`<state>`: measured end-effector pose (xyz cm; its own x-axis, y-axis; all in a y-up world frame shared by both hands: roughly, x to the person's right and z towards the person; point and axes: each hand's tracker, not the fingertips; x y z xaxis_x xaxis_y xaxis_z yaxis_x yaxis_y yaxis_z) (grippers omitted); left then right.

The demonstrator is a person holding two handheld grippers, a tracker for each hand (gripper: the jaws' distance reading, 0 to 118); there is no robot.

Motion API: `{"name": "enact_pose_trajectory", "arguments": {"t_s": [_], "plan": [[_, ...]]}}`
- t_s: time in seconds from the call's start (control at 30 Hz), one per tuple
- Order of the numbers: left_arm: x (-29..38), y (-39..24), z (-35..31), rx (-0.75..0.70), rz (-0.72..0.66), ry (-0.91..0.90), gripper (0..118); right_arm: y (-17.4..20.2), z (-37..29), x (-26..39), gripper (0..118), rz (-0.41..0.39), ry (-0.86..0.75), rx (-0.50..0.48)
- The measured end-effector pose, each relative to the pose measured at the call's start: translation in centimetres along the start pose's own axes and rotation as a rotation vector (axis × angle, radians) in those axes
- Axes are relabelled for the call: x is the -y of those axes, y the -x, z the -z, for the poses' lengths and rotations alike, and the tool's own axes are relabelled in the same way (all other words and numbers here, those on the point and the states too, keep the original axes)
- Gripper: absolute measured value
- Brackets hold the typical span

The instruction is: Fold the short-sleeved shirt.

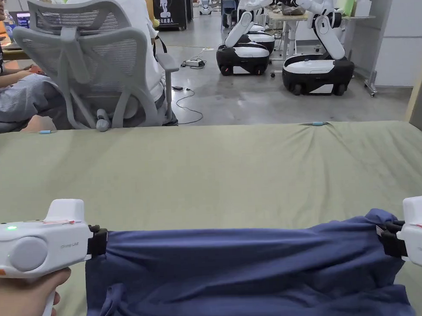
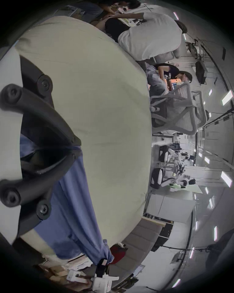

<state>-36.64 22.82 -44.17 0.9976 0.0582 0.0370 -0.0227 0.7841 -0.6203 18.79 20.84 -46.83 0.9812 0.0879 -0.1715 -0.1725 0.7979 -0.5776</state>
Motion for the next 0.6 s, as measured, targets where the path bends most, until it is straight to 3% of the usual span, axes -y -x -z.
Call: {"name": "enact_pose_trajectory", "arguments": {"t_s": [0.13,0.33,0.37,0.4,0.43,0.47,0.5,0.6], "plan": [[5.5,0.8,-2.6,0.002,0.008,0.084,1,0.6,-2.7,6.1,2,-0.046,0.095,0.0],[13.1,1.8,-0.7,-0.016,-0.073,0.205,4,1.9,-0.2,13.5,3,-0.047,0.208,-0.015],[13.5,1.6,-0.9,-0.027,-0.084,0.19,15,1.9,-0.2,13.4,11,-0.04,0.213,-0.019],[13.2,1.1,-1.6,-0.042,-0.101,0.154,36,1.8,-0.7,13.0,31,-0.023,0.203,-0.026],[12.8,0.7,-2.4,-0.057,-0.109,0.107,71,1.8,-1.2,12.4,82,-0.001,0.191,-0.034],[12.2,0.2,-3.5,-0.053,-0.114,0.041,89,1.8,-2.4,11.4,108,0.019,0.172,-0.03],[11.5,-0.4,-4.4,-0.044,-0.118,-0.012,96,2.2,-3.2,10.5,118,0.024,0.139,-0.037],[8.4,-4.2,-6.5,-0.052,-0.087,-0.156,96,4.7,-5.8,7.1,118,0.034,-0.043,-0.048]]}}
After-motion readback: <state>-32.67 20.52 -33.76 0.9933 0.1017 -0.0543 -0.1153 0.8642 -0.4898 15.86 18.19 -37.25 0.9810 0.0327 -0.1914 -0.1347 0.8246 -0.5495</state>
